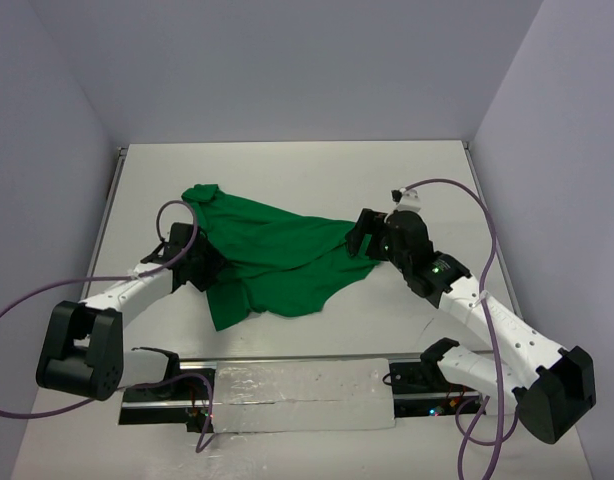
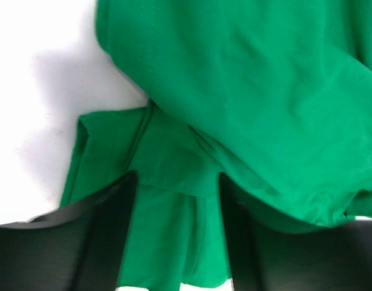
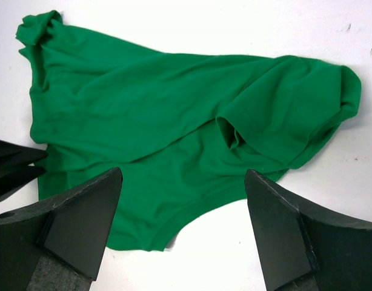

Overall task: Fold and stack the t-shirts
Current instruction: Flatten out the tshirt

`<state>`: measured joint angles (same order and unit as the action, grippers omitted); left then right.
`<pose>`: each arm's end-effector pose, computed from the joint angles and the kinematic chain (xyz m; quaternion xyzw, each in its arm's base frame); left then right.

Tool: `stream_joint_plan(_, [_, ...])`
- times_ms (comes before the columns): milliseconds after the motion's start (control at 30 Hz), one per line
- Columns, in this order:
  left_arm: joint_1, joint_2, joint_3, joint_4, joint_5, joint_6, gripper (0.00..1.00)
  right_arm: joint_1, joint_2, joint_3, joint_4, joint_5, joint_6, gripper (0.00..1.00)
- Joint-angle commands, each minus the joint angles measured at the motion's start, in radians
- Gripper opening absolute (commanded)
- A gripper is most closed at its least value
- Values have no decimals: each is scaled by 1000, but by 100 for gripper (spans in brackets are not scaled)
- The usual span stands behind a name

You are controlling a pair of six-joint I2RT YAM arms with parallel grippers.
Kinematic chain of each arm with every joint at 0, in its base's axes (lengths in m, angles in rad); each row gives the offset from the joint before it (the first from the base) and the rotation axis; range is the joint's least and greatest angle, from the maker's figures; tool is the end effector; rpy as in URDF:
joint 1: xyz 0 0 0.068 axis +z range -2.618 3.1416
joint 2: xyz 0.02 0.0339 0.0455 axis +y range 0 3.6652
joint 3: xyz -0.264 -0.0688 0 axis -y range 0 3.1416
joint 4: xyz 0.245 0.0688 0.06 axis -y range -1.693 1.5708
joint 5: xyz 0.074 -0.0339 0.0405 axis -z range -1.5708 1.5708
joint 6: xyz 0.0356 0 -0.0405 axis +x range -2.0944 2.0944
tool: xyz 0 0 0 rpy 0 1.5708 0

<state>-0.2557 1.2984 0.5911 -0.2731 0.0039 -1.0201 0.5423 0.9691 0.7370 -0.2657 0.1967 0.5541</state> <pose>0.2275 -0.0596 0.1631 -0.3563 0.8879 -0.1748 0.2326 0.1907 0.1068 0.2812 0.0552 0.8550 0.1931 0.4781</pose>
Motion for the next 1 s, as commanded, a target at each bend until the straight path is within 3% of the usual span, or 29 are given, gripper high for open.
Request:
stream_joint_plan(0, [-7, -57, 9, -24, -64, -5, 69, -7, -12, -10, 22, -5, 9, 89])
stream_joint_plan(467, [-39, 15, -13, 6, -60, 25, 59, -6, -20, -37, 29, -8, 16, 89])
stream_joint_plan(667, [-46, 69, -11, 19, -51, 13, 66, -7, -23, -37, 23, -7, 15, 89])
stream_joint_plan(833, [-53, 83, -3, 24, -64, 3, 49, -7, -23, -36, 14, -10, 13, 89])
stream_joint_plan(967, [-57, 52, 7, -3, -86, 4, 45, -7, -24, -42, 15, -15, 17, 89])
